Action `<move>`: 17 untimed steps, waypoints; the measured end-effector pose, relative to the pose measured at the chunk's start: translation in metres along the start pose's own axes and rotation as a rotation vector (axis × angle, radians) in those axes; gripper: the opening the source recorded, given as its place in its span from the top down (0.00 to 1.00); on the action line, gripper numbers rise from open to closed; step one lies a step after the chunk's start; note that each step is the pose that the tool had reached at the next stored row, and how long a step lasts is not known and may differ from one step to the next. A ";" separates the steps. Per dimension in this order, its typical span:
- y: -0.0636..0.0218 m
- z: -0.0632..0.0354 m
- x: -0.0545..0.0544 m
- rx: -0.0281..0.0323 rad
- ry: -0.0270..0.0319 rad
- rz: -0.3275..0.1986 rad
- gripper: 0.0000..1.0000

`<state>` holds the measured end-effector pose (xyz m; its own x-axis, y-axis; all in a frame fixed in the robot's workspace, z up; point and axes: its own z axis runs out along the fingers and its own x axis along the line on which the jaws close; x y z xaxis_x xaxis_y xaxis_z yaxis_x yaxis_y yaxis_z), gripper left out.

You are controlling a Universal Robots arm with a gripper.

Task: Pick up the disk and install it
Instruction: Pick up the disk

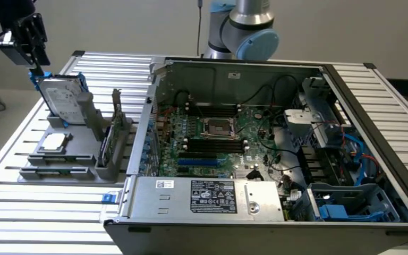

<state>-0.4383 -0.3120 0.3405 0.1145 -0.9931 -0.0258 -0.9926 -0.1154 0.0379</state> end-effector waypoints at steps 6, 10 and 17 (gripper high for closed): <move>0.0020 0.0094 0.000 -0.0008 0.0063 0.000 0.52; 0.0031 0.0164 0.000 -0.0006 0.0091 0.000 0.52; 0.0039 0.0292 0.000 0.0062 0.0122 0.000 0.52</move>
<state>-0.4434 -0.3119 0.3115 0.1145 -0.9933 -0.0136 -0.9929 -0.1149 0.0317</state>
